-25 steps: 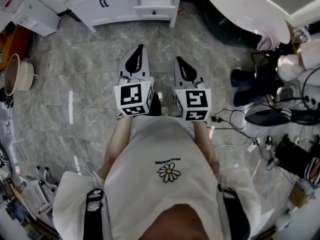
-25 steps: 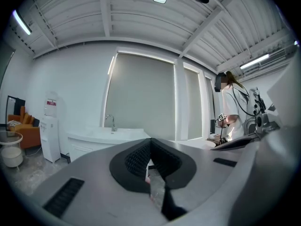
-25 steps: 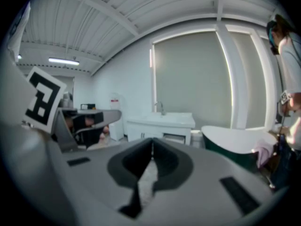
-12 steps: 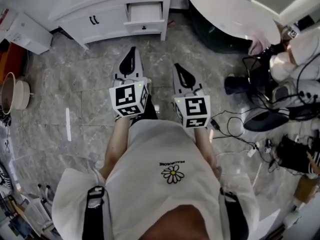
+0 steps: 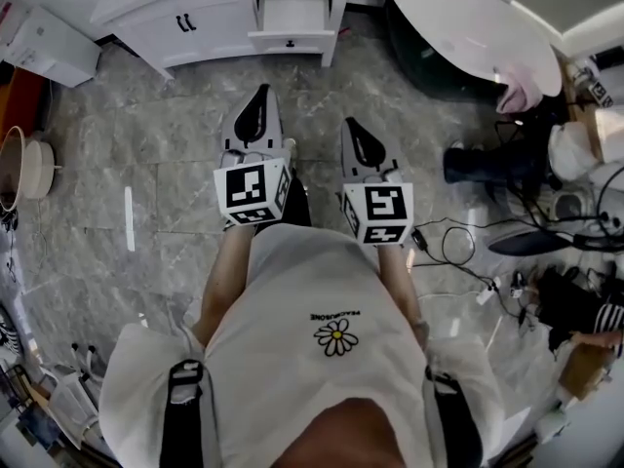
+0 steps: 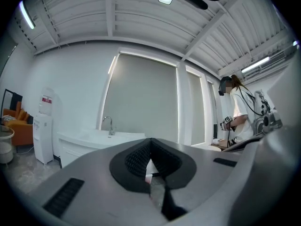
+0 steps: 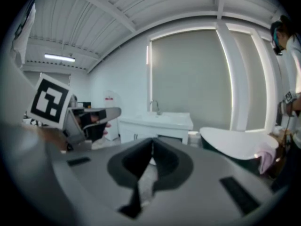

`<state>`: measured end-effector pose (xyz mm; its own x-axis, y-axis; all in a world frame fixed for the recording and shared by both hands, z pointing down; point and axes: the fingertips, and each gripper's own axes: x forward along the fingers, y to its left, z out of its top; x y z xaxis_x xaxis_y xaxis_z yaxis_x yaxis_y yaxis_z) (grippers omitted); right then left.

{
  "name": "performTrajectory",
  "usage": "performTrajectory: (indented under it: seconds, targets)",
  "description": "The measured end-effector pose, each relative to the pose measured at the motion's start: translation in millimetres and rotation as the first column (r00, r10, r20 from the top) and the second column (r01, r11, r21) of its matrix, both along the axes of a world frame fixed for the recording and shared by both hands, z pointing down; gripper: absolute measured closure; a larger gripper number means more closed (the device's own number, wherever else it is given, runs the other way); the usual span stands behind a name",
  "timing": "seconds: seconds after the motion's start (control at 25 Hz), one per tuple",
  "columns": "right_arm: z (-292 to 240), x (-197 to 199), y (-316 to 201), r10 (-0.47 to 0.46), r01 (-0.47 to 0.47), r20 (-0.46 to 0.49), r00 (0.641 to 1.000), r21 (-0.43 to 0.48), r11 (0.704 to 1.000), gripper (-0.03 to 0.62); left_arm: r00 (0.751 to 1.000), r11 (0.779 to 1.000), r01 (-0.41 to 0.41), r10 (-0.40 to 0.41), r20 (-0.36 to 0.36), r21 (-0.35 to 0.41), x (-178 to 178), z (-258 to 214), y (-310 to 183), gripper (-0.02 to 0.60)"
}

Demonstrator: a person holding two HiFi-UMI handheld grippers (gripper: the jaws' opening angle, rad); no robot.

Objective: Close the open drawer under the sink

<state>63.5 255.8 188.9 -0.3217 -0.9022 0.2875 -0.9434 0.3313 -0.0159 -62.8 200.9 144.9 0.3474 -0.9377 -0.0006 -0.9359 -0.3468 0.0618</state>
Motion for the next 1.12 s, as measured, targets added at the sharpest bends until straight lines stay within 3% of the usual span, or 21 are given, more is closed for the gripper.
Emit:
performTrajectory:
  seconds: [0.28,0.68,1.12]
  targets:
    - [12,0,-57,0.018,-0.017,0.009,1.0,-0.046,0.999,0.565,0.999,0.999,-0.034,0.035,0.013,-0.022,12,17,-65,0.559]
    - [6,-10,-190,0.036,-0.034,0.022,0.999,-0.081,0.996,0.565,0.996,0.992,-0.09,0.088,-0.018,-0.088,16,31,-185,0.56]
    - [-4,-37,-299,0.058,-0.058,-0.005,0.998,-0.091,0.994,0.565,0.995,0.994,-0.1,0.101,0.02,-0.039,-11,11,-310,0.56]
